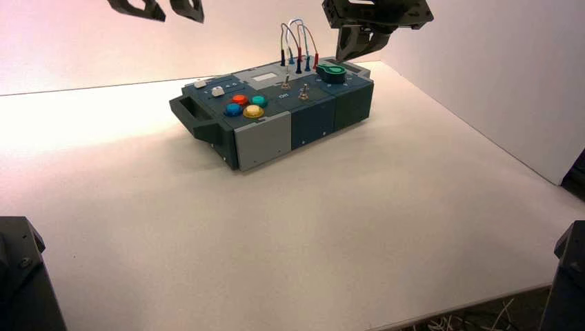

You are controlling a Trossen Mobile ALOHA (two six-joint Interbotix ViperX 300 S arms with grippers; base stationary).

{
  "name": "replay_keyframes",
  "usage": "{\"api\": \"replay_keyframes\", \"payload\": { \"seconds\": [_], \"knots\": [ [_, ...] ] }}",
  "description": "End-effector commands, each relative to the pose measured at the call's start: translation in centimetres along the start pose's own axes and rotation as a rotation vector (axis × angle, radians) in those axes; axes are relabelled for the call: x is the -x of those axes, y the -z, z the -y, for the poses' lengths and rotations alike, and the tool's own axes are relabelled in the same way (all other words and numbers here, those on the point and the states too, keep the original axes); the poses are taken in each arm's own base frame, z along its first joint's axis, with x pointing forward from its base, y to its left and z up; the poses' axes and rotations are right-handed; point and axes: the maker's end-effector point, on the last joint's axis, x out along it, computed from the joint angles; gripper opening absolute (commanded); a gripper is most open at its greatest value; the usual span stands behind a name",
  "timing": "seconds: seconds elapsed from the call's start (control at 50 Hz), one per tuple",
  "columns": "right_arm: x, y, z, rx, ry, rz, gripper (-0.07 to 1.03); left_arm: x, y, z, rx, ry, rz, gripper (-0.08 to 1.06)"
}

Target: Open left gripper.

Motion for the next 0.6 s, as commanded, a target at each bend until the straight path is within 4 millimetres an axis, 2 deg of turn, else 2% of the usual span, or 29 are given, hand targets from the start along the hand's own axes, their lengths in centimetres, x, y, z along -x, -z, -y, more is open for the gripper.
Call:
{"api": "replay_keyframes", "payload": {
  "seconds": [0.02,0.3,0.6],
  "knots": [
    [1.0,-1.4,-0.1,-0.001,-0.004,0.043,-0.02,-0.2,-0.5,0.2,-0.011,0.003,0.006,1.02],
    [1.5,-1.7,-0.2,0.002,-0.006,0.050,-0.02,-1.3,0.5,0.2,-0.011,0.006,-0.044,1.02],
    [1.5,-2.0,-0.1,0.000,-0.004,0.063,-0.02,-1.2,-0.8,0.2,-0.011,0.007,-0.015,1.02]
  ]
}}
